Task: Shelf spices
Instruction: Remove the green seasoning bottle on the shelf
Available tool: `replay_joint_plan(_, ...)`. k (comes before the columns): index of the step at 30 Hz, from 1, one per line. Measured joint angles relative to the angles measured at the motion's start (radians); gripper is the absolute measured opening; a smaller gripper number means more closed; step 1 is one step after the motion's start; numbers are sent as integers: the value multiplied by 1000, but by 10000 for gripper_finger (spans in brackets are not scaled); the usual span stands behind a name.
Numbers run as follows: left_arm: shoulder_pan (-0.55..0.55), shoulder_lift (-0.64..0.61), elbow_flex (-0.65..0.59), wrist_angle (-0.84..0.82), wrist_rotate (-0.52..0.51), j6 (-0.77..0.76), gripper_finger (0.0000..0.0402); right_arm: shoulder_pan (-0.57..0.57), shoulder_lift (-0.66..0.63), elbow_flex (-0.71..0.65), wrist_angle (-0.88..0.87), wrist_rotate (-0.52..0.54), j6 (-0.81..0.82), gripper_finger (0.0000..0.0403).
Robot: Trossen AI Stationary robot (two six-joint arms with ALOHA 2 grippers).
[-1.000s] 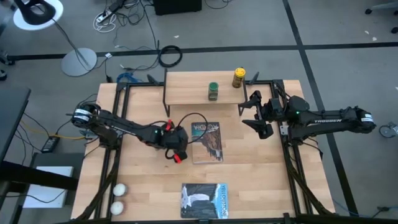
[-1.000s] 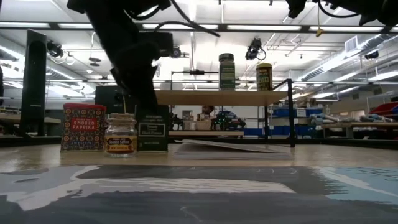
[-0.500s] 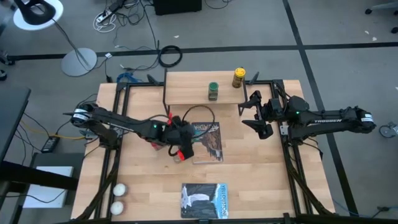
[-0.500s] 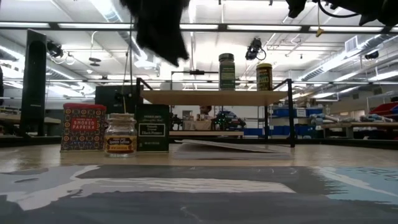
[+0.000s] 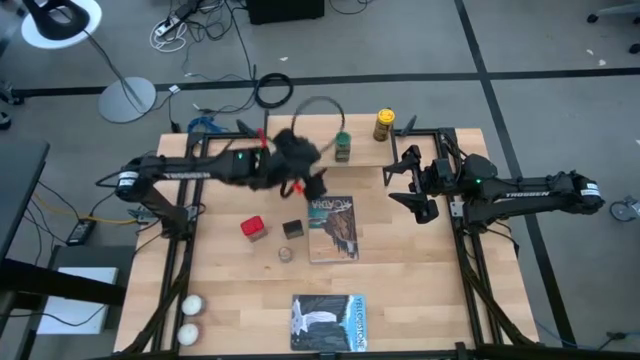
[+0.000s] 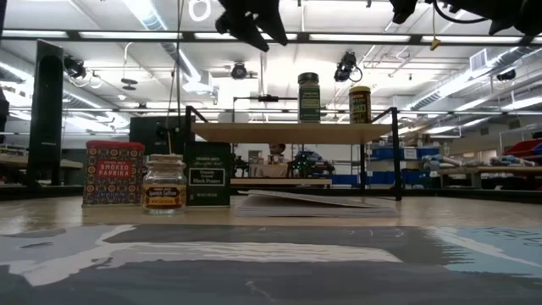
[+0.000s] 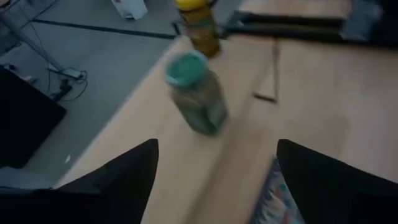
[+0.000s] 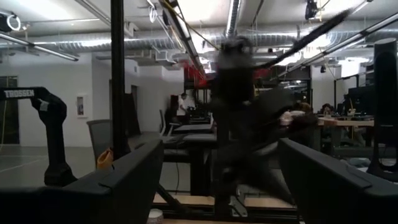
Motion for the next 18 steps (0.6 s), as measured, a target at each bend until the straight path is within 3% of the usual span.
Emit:
replay_joint_plan(8,163,42,0,152,133,6,368,0,0,0,3,0,-1,316)
replay_joint_plan(18,200,145,0,251,240,7,372,0,0,0,7,-2,-17,316)
